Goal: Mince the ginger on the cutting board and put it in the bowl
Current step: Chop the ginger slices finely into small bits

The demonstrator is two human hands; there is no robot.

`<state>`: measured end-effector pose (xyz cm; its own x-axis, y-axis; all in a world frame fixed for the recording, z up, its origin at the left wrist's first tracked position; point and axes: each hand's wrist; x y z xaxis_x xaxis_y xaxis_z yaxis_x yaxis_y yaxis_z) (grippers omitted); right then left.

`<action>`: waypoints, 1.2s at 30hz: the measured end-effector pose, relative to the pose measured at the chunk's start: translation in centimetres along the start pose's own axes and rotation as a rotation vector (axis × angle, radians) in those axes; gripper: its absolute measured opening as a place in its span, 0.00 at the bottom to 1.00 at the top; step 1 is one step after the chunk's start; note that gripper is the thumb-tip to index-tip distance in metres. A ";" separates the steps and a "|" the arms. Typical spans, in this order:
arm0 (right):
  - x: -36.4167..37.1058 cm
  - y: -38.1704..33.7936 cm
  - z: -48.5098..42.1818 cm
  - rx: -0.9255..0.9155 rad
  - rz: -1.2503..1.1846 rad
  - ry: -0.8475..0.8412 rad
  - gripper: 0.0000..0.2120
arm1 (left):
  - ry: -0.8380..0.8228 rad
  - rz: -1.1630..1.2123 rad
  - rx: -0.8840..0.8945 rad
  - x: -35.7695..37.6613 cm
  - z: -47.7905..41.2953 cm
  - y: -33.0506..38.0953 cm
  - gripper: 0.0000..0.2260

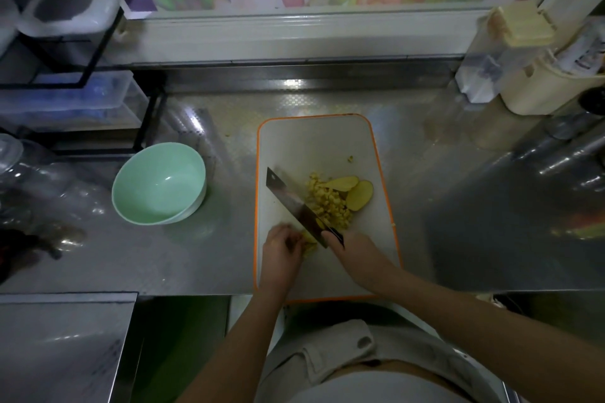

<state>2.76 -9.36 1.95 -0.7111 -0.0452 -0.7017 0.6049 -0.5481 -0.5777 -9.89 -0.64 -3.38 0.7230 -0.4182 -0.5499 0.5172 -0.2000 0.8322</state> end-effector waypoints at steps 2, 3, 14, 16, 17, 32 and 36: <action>0.3 -0.1 0.1 -0.003 0.018 -0.018 0.18 | 0.008 -0.007 0.003 0.0 0.0 0.0 0.02; 0.4 -0.1 0.2 -0.009 0.041 -0.038 0.18 | 0.009 -0.010 0.008 0.0 0.0 0.0 0.02; 1.0 0.0 -0.1 0.101 0.097 -0.113 0.21 | -0.004 -0.018 -0.039 0.3 -0.2 -0.4 0.03; 1.2 -0.3 0.0 0.103 0.122 -0.116 0.21 | -0.006 -0.024 -0.022 0.3 -0.2 -0.3 0.03; 1.3 -0.5 0.0 0.105 0.141 -0.101 0.22 | -0.006 -0.025 -0.013 0.3 -0.2 -0.3 0.03; 1.5 0.7 -1.6 0.072 0.025 -0.061 0.17 | 0.001 -0.026 0.011 0.4 -0.2 -0.5 0.02; 0.6 0.8 -2.4 0.048 0.056 -0.067 0.18 | -0.007 -0.026 0.009 0.3 -0.2 -0.3 0.02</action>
<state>3.68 -7.86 0.06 -0.6998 -0.1319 -0.7021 0.6278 -0.5825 -0.5163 -9.74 -0.49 -3.81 0.7058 -0.4190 -0.5712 0.5320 -0.2190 0.8180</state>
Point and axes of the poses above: each hand's wrist, its own z-axis away from the middle knuckle, its own x-axis out of the palm, y = z × x, and after that the axes turned 9 degrees about z, right-handed
